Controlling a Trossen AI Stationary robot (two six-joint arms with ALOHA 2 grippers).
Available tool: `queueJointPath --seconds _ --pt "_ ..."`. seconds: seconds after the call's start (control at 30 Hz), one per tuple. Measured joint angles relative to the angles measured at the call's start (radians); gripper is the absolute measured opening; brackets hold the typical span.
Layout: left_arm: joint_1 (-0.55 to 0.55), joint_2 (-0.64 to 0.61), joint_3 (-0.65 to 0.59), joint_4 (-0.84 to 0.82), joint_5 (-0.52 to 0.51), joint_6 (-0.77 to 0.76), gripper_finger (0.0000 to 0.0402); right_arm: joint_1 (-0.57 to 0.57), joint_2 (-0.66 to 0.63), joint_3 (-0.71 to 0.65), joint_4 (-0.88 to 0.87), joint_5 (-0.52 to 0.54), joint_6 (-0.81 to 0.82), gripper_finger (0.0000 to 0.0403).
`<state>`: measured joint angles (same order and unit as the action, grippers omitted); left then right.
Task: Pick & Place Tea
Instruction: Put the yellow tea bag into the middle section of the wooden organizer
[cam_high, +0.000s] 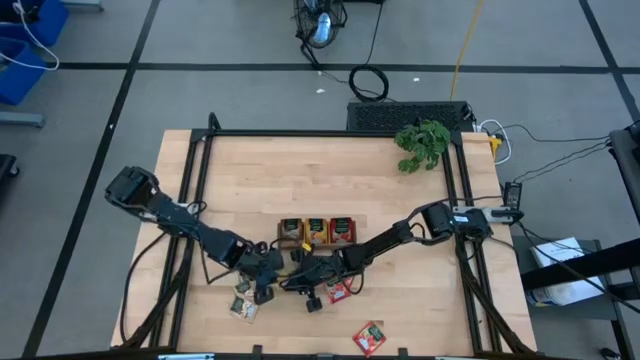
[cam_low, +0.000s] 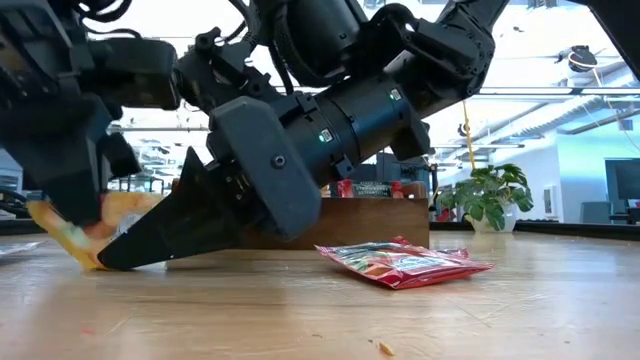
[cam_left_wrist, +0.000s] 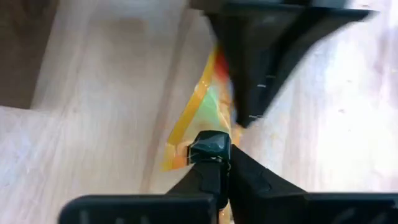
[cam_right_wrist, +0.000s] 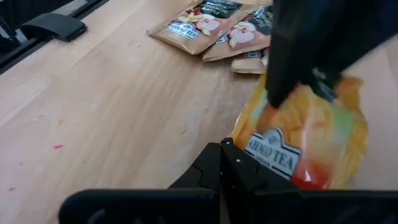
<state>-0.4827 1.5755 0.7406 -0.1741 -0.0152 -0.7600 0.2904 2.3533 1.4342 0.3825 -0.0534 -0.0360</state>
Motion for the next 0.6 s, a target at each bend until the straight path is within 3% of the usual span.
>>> queueJointPath --seconds 0.2,0.37,0.43,0.6 --pt "-0.013 -0.052 0.001 -0.035 -0.038 0.013 0.0017 0.03 -0.032 -0.002 -0.005 0.001 -0.01 0.0002" --pt "-0.024 -0.078 0.001 -0.071 -0.069 0.014 0.0007 0.09 -0.127 -0.008 -0.114 -0.106 -0.013 0.004" --pt "-0.036 -0.088 0.001 -0.078 -0.083 0.022 0.0008 0.124 -0.186 -0.008 -0.154 -0.049 -0.021 0.0067" --pt "-0.081 -0.089 0.038 -0.104 -0.151 0.046 0.001 0.179 -0.29 -0.038 -0.174 0.271 -0.068 0.0151"
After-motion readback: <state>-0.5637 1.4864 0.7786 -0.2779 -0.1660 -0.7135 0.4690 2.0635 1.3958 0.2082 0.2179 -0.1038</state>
